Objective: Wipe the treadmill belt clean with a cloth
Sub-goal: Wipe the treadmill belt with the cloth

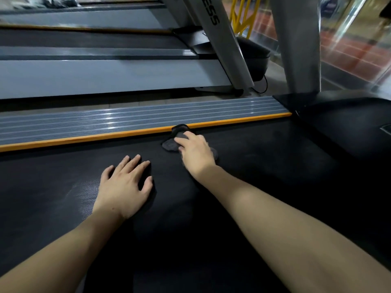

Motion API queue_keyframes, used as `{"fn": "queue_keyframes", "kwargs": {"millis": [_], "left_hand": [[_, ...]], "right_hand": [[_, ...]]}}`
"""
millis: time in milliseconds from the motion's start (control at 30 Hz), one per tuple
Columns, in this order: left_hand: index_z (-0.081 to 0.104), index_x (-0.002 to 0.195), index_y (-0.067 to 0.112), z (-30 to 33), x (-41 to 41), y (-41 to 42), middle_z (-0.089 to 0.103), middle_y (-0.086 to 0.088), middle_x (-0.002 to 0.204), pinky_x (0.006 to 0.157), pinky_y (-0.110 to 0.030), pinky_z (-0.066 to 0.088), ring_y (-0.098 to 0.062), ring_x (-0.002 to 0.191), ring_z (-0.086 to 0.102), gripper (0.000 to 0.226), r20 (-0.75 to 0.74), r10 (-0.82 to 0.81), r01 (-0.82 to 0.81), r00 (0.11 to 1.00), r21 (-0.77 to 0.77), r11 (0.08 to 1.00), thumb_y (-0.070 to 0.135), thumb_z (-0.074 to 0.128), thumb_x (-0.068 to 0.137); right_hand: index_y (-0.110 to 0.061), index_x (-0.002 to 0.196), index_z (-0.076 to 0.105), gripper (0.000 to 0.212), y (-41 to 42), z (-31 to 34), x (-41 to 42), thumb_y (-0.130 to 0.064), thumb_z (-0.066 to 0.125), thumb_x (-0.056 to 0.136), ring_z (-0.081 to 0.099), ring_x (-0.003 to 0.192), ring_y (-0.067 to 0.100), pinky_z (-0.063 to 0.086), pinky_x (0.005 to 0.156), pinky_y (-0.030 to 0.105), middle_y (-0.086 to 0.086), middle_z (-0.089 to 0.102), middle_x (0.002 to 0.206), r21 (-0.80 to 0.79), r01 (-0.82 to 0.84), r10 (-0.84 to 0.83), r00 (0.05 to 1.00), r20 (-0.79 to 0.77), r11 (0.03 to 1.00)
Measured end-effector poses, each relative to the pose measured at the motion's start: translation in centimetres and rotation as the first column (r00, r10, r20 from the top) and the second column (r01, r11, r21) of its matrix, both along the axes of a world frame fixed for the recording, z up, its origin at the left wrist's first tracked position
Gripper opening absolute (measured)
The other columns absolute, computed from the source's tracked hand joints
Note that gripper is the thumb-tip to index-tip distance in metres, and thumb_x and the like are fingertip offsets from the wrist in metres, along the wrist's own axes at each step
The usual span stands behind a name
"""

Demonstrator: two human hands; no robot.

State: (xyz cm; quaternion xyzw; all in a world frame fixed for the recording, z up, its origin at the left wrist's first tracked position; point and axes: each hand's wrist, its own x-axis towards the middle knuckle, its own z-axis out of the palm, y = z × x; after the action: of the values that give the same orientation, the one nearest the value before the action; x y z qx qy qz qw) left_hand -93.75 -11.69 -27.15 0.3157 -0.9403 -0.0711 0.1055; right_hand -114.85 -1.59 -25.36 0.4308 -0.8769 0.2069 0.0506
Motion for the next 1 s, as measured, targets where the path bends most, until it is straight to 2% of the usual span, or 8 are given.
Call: {"fn": "queue_keyframes", "kwargs": {"millis": [200, 333, 467, 600, 700, 767, 867, 1000], "left_hand": [[0.044, 0.149, 0.041, 0.0, 0.1, 0.0, 0.033, 0.011, 0.163, 0.122, -0.046, 0.018, -0.012, 0.154, 0.019, 0.066, -0.004, -0.006, 0.006, 1.000, -0.013, 1.000, 0.062, 0.021, 0.091], [0.045, 0.148, 0.040, 0.1, -0.1, 0.0, 0.034, 0.010, 0.163, 0.122, -0.047, 0.018, -0.013, 0.154, 0.019, 0.066, -0.007, -0.010, 0.010, 1.000, -0.018, 1.000, 0.062, 0.023, 0.090], [0.046, 0.148, 0.039, 0.1, -0.1, 0.1, 0.034, 0.010, 0.162, 0.121, -0.047, 0.018, -0.013, 0.154, 0.020, 0.068, -0.012, -0.006, 0.006, 1.000, -0.013, 1.000, 0.062, 0.022, 0.089], [0.046, 0.147, 0.038, 0.1, -0.1, 0.0, 0.034, 0.010, 0.163, 0.122, -0.046, 0.017, -0.012, 0.154, 0.019, 0.065, -0.006, -0.008, 0.008, 1.000, 0.005, 1.000, 0.062, 0.024, 0.090], [0.046, 0.147, 0.039, 0.1, 0.0, 0.0, 0.034, 0.011, 0.162, 0.122, -0.046, 0.018, -0.011, 0.154, 0.020, 0.065, -0.002, -0.009, 0.009, 1.000, -0.005, 1.000, 0.062, 0.024, 0.091], [0.046, 0.147, 0.039, 0.0, 0.1, 0.0, 0.034, 0.012, 0.163, 0.122, -0.045, 0.019, -0.011, 0.154, 0.019, 0.065, -0.001, -0.007, 0.007, 1.000, -0.013, 1.000, 0.062, 0.024, 0.090], [0.047, 0.147, 0.039, 0.0, 0.0, -0.1, 0.034, 0.011, 0.162, 0.122, -0.046, 0.018, -0.011, 0.154, 0.020, 0.065, -0.018, -0.005, 0.004, 1.000, -0.012, 1.000, 0.063, 0.024, 0.090], [0.048, 0.145, 0.038, -0.1, -0.2, -0.1, 0.036, 0.011, 0.162, 0.122, -0.046, 0.018, -0.011, 0.154, 0.020, 0.064, -0.020, -0.002, 0.002, 1.000, -0.013, 1.000, 0.062, 0.026, 0.090]], "right_hand": [[-0.029, 0.126, 0.060, 0.044, 3.2, 0.7, -4.8, -0.010, 0.056, 0.086, 0.048, 0.109, 0.034, 0.047, 0.092, 0.044, 0.006, 0.055, 0.123, 0.043, -0.040, 0.044, 0.994, -0.099, 0.998], [-0.029, 0.128, 0.059, 0.048, 10.1, 0.6, -12.4, -0.010, 0.058, 0.084, 0.049, 0.111, 0.040, 0.045, 0.097, 0.043, 0.013, 0.055, 0.123, -0.039, 0.293, -0.296, 0.950, -0.102, 0.955], [-0.030, 0.131, 0.059, 0.040, 7.5, 0.8, -10.0, -0.018, 0.049, 0.094, 0.049, 0.111, 0.043, 0.044, 0.096, 0.046, 0.020, 0.052, 0.120, -0.080, 0.535, -0.535, 0.845, 0.024, 0.841], [-0.032, 0.115, 0.062, 0.032, -1.0, -0.4, -0.9, -0.017, 0.054, 0.088, 0.052, 0.103, 0.039, 0.050, 0.087, 0.048, 0.015, 0.054, 0.106, -0.145, 0.351, -0.346, 0.936, 0.063, 0.925], [-0.033, 0.126, 0.060, 0.037, -3.5, -0.7, 2.8, -0.016, 0.053, 0.093, 0.042, 0.109, 0.031, 0.044, 0.088, 0.042, 0.010, 0.047, 0.111, -0.069, 0.027, -0.025, 0.999, 0.036, 0.997], [-0.031, 0.130, 0.061, 0.037, -1.2, 0.0, -0.2, -0.020, 0.054, 0.095, 0.043, 0.110, 0.031, 0.043, 0.089, 0.039, 0.010, 0.047, 0.110, -0.051, -0.066, 0.066, 0.998, -0.003, 0.997], [-0.030, 0.127, 0.063, 0.038, 5.1, 0.5, -8.7, -0.020, 0.054, 0.092, 0.050, 0.105, 0.037, 0.048, 0.089, 0.043, 0.012, 0.049, 0.104, -0.032, 0.125, -0.127, 0.989, -0.072, 0.992], [-0.025, 0.130, 0.060, 0.036, 10.8, 0.9, -13.3, -0.021, 0.052, 0.095, 0.049, 0.111, 0.041, 0.046, 0.093, 0.045, 0.019, 0.052, 0.114, -0.099, 0.510, -0.516, 0.855, -0.047, 0.854]]}}
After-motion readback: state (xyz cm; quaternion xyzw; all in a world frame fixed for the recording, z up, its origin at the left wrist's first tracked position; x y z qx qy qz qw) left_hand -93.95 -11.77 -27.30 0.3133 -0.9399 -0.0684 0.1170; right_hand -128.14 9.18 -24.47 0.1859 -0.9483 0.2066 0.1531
